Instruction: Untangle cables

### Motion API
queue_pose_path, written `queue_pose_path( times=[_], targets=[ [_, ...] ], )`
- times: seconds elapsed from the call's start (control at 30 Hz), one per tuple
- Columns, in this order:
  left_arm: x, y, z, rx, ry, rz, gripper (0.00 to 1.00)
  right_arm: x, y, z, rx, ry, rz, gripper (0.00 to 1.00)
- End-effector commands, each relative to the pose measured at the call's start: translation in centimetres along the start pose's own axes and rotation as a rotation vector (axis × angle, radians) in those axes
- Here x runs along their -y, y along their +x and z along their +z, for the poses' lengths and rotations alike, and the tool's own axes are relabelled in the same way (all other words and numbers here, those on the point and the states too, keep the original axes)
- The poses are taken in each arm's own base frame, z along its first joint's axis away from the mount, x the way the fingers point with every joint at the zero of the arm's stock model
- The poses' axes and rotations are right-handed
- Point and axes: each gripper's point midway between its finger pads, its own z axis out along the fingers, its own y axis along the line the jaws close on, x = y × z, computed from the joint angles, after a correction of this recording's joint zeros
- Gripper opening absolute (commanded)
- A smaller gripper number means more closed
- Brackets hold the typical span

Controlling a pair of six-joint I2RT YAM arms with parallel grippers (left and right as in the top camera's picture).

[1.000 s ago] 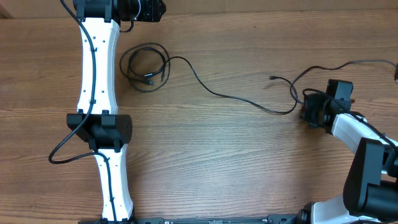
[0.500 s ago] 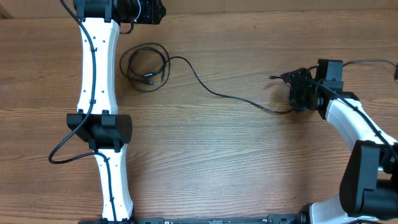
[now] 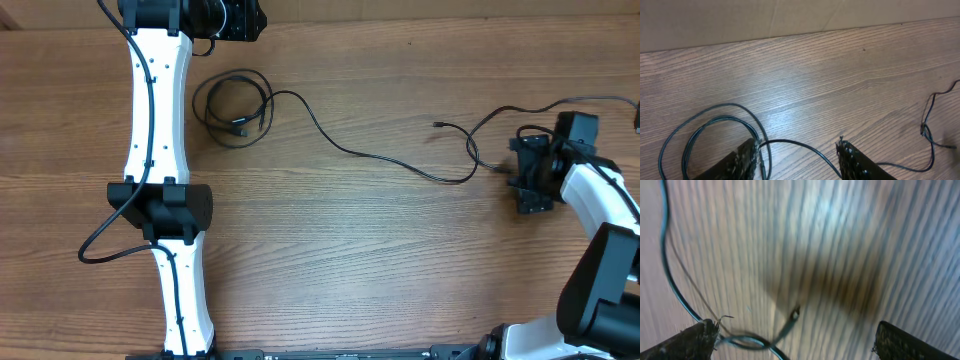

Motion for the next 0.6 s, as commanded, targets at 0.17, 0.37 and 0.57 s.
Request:
queue_pose_path(
  times=[0.17,0.37,0.57],
  targets=[
    [0.3,-0.8,-1.0,0.034,0.001,0.001,0.53,-0.4,-1.6,0.4,0.048,-0.008,-0.026,1.00],
    [0.3,-0.8,-1.0,0.034,0.001,-0.014,0.53,0.1,-0.5,2.0,-0.021,0.008,-0.019,1.00],
    [0.3,-0.8,-1.0,0.034,0.001,-0.014,0.53,-1.0,0.4,2.9,-0.077,-0.044,-0.022,0.70]
  ],
)
